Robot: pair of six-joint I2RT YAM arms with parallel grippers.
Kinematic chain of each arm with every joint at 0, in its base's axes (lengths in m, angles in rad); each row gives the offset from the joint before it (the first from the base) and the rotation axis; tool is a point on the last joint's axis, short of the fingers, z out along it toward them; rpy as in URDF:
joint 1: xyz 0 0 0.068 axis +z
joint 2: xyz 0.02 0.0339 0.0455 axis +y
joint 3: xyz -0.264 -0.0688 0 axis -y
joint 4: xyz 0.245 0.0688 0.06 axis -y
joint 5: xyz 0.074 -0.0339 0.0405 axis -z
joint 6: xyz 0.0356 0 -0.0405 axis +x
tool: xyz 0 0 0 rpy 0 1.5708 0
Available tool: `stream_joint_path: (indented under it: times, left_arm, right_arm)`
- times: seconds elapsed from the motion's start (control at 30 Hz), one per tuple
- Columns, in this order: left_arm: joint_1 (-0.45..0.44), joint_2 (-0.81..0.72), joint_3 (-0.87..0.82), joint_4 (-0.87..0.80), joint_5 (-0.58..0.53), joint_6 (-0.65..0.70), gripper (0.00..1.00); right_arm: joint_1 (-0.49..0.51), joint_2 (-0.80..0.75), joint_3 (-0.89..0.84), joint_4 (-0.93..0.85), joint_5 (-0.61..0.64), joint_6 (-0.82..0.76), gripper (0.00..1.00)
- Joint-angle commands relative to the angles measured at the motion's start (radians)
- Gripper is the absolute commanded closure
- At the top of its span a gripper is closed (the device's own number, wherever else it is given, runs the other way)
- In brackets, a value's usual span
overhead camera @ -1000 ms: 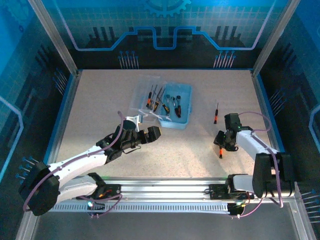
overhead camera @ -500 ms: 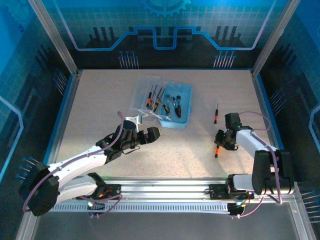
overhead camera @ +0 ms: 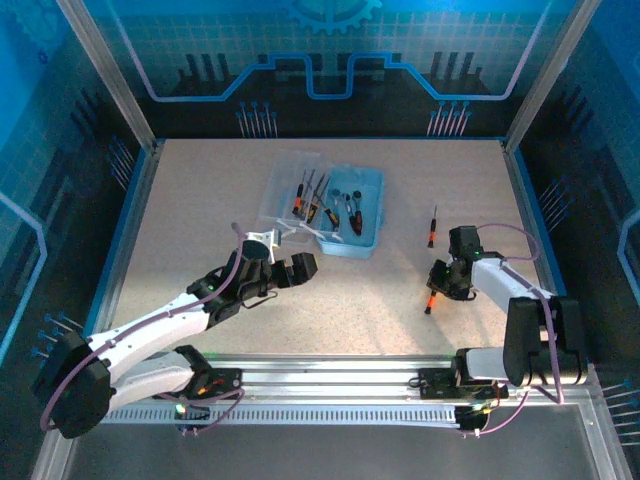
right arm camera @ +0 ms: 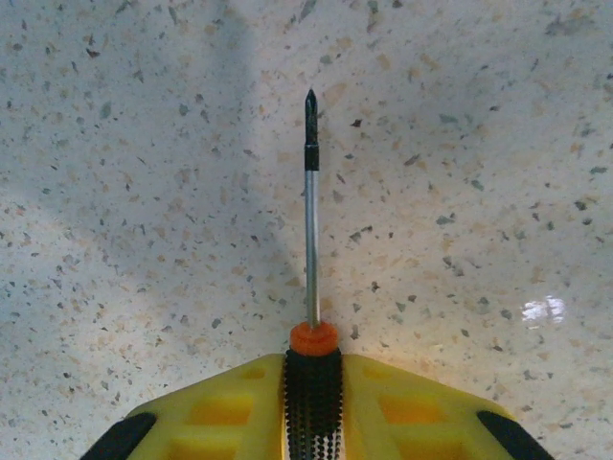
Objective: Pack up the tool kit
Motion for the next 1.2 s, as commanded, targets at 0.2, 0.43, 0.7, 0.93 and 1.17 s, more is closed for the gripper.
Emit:
stream_joint_path:
  times: [0.2, 0.43, 0.7, 0.93, 1.17]
  left_arm:
    - [-0.003, -0.025, 0.033, -0.032, -0.036, 0.034, 0.01]
    - [-0.001, -0.043, 0.031, -0.071, -0.104, 0.034, 0.01]
    - [0.021, -0.072, 0.021, -0.109, -0.173, 0.003, 0.01]
    - [0.102, -0.118, 0.013, -0.240, -0.233, -0.073, 0.01]
    - [0.140, -0.200, 0.009, -0.405, -0.354, -0.148, 0.01]
  right_arm:
    - [-0.013, -0.005, 0.026, 0.012, -0.057, -0.016, 0.84]
    - [0.000, -0.102, 0.055, -0.035, -0.052, -0.018, 0.85]
    - [0.068, -0.148, 0.128, -0.087, -0.036, 0.000, 0.86]
    - [0.233, -0.112, 0.257, -0.074, -0.002, 0.068, 0.87]
    - [0.447, 0.056, 0.506, -0.018, 0.013, 0.126, 0.87]
